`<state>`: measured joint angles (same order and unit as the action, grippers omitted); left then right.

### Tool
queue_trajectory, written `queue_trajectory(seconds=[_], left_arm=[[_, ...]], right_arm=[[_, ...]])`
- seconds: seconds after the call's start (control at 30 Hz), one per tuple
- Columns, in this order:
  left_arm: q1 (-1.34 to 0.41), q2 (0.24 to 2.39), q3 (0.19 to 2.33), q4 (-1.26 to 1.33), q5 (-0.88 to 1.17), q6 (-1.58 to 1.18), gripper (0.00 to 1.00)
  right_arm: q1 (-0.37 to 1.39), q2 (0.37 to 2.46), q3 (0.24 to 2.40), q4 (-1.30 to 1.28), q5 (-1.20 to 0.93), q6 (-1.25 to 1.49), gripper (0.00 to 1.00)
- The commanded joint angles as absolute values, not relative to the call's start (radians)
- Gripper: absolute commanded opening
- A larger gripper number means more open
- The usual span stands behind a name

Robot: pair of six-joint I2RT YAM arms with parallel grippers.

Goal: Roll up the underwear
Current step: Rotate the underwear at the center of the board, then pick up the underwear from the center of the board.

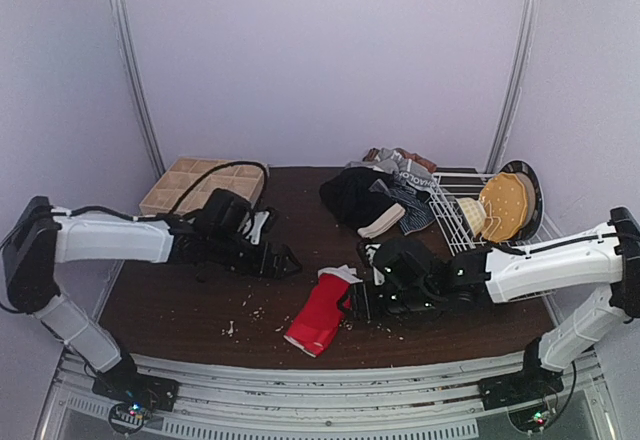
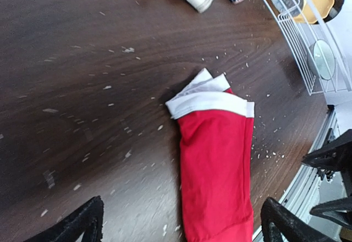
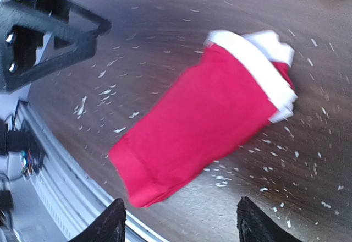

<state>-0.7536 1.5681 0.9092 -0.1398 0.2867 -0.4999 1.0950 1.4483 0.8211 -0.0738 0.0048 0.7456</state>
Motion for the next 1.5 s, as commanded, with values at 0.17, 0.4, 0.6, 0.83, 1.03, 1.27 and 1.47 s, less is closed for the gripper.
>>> queue_trajectory(seconds=[0.17, 0.4, 0.6, 0.83, 1.03, 1.27, 1.47], left_arm=[[-0.753, 1.239, 0.701, -0.31, 0.024, -0.513, 0.98], [-0.753, 1.122, 0.619, -0.33, -0.011, -0.544, 0.98], [-0.754, 1.097, 0.594, -0.327, -0.007, -0.545, 0.98], [-0.753, 1.104, 0.567, -0.307, -0.002, -0.555, 0.98], [-0.754, 1.107, 0.557, -0.293, 0.003, -0.563, 0.98], [-0.753, 1.122, 0.552, -0.275, 0.014, -0.567, 0.98], [-0.753, 1.125, 0.548, -0.266, 0.02, -0.569, 0.98]], right_arm=[[1.269, 1.697, 1.202, -0.492, 0.096, 0.203, 0.66], [1.335, 1.893, 1.364, -0.579, 0.16, 0.162, 0.7], [1.355, 1.951, 1.4, -0.568, 0.198, 0.168, 0.7], [1.362, 2.01, 1.439, -0.585, 0.233, 0.159, 0.67], [1.362, 2.06, 1.459, -0.599, 0.207, 0.16, 0.62], [1.359, 2.102, 1.454, -0.614, 0.209, 0.185, 0.46], [1.349, 2.114, 1.432, -0.624, 0.206, 0.209, 0.26]])
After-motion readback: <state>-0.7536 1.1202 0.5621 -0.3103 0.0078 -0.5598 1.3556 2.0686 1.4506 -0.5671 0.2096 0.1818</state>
